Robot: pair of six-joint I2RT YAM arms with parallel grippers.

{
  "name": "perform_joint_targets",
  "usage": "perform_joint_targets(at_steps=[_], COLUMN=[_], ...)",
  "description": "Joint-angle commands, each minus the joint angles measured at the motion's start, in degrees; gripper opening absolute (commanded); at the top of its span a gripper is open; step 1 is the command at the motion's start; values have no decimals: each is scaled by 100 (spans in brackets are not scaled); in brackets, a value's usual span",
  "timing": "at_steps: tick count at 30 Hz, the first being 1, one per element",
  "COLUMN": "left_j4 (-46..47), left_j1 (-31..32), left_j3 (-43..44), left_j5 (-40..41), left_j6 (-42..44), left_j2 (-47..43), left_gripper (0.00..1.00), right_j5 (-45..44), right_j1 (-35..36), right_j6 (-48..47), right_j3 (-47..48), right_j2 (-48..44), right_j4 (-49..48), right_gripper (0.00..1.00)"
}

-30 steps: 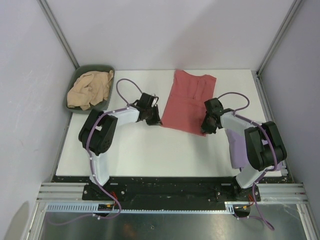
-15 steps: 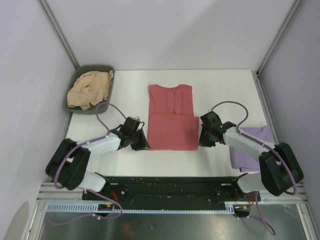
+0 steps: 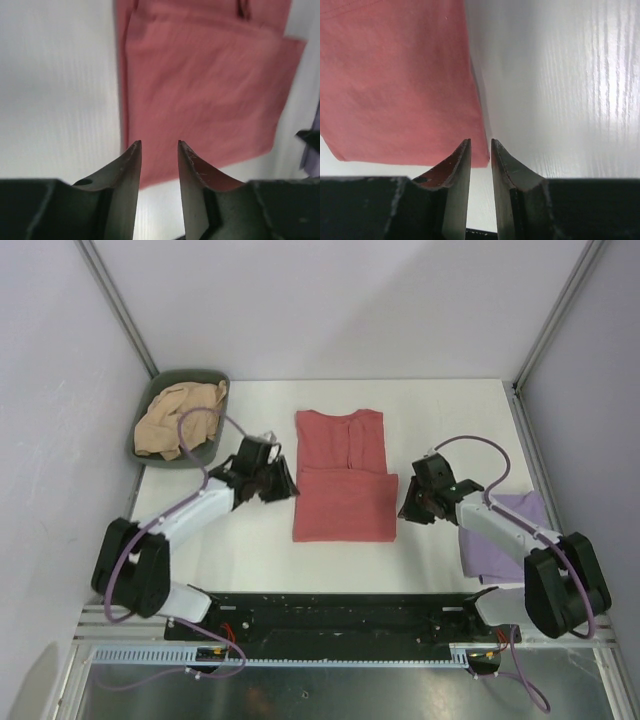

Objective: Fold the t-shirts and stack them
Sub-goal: Fold the folded rectangular tshirt in 1/3 of the way

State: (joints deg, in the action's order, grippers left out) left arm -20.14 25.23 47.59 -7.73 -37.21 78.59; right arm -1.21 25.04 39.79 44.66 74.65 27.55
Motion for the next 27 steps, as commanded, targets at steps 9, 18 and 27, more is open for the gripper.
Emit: perform_joint_targets(at_steps=[9, 18, 27], left_j4=[170, 57, -58], left_j1=[-176, -326, -473], left_j3=[2357, 2798, 3073], left_j5=[187, 567, 751], left_j6=[721, 838, 836], left_j2=[2403, 3138, 3539], left_gripper=[38, 32, 24], right_j5=[30, 12, -90], right_j1=[-101, -161, 7], right_j6=[-153, -191, -271], right_j3=[473, 508, 497], right_j2=[339, 347, 169], right_j4=[-335, -282, 123], right_gripper=[27, 27, 27])
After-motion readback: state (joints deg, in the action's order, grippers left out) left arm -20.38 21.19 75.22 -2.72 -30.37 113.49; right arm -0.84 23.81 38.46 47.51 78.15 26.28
